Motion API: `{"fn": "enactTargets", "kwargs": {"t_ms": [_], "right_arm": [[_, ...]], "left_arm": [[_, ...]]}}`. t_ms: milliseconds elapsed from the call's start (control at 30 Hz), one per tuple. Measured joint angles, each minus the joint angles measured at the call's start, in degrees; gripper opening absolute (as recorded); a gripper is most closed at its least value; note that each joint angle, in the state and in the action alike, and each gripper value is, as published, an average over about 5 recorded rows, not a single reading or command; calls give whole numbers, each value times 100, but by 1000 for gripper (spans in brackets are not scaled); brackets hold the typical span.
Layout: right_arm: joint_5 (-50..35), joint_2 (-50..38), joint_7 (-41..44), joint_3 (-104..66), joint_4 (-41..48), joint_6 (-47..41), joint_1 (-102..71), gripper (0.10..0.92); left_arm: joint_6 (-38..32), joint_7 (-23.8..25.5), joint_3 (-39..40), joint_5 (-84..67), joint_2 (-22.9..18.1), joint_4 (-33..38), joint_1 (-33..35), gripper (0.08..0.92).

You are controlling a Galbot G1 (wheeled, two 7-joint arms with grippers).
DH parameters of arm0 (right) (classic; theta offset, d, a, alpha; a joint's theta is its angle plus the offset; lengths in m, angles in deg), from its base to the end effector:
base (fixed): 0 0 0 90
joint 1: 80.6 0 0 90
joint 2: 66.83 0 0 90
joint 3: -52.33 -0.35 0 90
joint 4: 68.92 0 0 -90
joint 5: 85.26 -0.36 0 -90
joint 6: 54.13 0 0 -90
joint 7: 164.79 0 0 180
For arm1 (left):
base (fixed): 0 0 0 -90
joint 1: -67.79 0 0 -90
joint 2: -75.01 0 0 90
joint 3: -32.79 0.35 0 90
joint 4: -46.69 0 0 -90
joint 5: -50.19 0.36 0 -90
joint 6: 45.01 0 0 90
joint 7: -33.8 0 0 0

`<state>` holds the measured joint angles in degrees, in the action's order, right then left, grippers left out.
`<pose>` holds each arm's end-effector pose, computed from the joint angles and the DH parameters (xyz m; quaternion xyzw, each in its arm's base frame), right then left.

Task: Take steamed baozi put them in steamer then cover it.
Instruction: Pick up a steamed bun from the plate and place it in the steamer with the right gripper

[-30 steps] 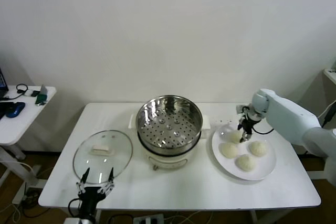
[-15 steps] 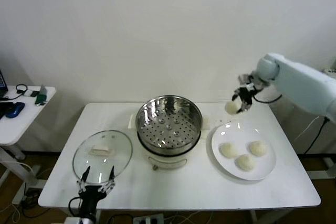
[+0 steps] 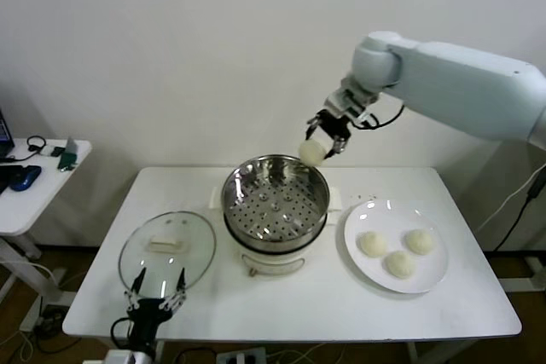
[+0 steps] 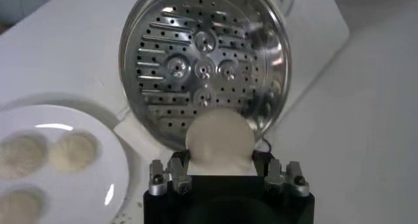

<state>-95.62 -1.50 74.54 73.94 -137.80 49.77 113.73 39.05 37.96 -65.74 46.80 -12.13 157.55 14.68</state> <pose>0.5792 0.0835 0.0203 0.6006 -0.3093 0.7310 0.0962 0.1346 0.0609 -0.3749 0.0194 -0.9958 -0.0283 0.0852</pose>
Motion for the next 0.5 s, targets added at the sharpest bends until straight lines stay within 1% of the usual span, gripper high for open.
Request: {"fn": "enactTargets", "kwargs": {"t_ms": [300,500], "right_arm": [[1063,741,-454,-132,784,627,-830,653],[1599,1102,-665,-300,1399,983,-1293,653]], "left_arm": [[-19,-5,-2,5,17,-58,0,823],[-63,-43,16,22,20,-132,-5,823]]}}
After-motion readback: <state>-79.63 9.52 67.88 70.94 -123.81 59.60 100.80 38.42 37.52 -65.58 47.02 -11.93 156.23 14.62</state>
